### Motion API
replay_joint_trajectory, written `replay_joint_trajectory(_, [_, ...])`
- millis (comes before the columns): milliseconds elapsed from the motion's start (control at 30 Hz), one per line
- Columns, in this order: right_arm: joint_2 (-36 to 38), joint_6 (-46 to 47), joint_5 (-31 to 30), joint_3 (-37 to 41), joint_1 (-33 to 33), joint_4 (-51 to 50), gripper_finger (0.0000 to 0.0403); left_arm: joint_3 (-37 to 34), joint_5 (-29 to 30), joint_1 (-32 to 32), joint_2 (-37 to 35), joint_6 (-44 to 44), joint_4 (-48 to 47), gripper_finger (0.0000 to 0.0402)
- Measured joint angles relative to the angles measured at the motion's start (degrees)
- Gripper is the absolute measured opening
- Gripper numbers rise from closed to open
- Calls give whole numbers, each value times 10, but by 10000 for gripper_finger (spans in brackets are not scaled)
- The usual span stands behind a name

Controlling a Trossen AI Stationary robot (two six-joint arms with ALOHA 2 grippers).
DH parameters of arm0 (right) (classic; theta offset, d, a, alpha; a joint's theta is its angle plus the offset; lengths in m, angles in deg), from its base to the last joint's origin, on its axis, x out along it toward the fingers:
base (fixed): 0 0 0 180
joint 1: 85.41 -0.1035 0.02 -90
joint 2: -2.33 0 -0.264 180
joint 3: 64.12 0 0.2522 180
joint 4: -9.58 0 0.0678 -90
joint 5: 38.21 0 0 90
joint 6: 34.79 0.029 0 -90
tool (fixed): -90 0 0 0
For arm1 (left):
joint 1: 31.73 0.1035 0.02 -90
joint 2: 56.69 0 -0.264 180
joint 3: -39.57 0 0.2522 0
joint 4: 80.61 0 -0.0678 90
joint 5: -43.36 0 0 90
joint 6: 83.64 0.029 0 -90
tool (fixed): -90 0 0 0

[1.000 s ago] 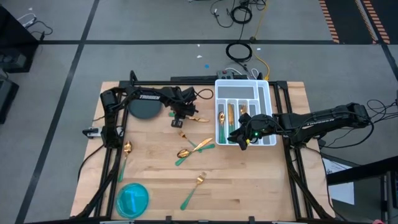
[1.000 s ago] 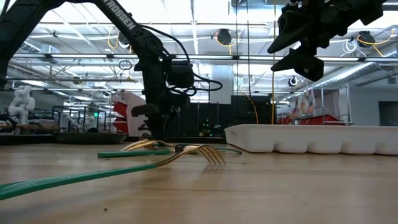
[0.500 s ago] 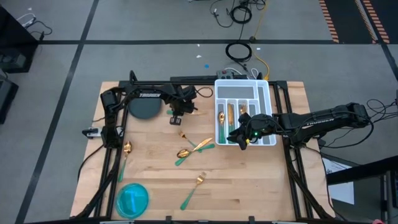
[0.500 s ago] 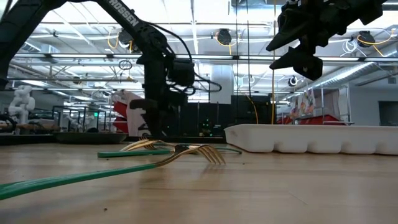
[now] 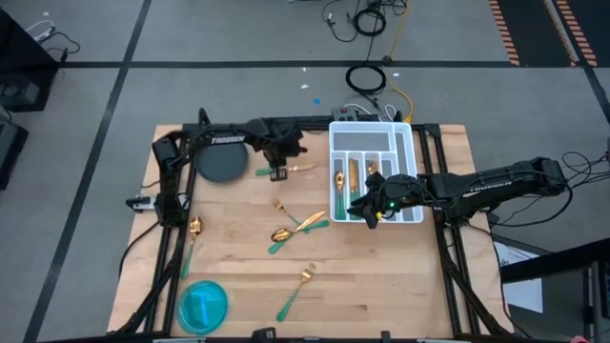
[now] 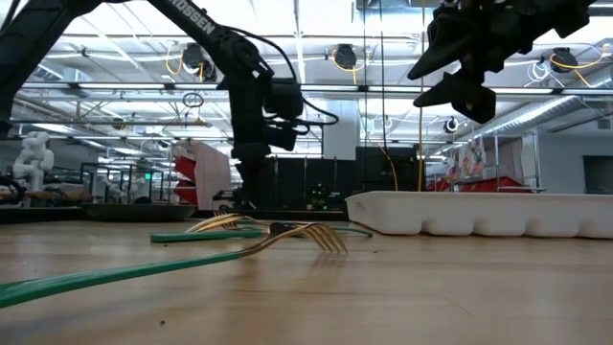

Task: Sort silverware
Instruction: Put the green knife on the silverware organizer

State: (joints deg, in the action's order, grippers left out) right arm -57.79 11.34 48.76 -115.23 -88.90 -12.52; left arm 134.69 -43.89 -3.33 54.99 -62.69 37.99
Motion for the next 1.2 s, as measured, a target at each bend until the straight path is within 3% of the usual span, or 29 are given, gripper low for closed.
replay_joint_trajectory(200, [0, -3, -15, 0, 0, -4, 178, -2, -76, 32, 0, -56, -15, 132])
replay_joint_trajectory(467, [0, -24, -15, 0, 0, -27, 178, -11, -89, 29, 0, -20, -5, 223])
replay_joint_trajectory(1200, [0, -24, 2, 0, 0, -40, 178, -32, -93, 25, 23, 2, 43, 235])
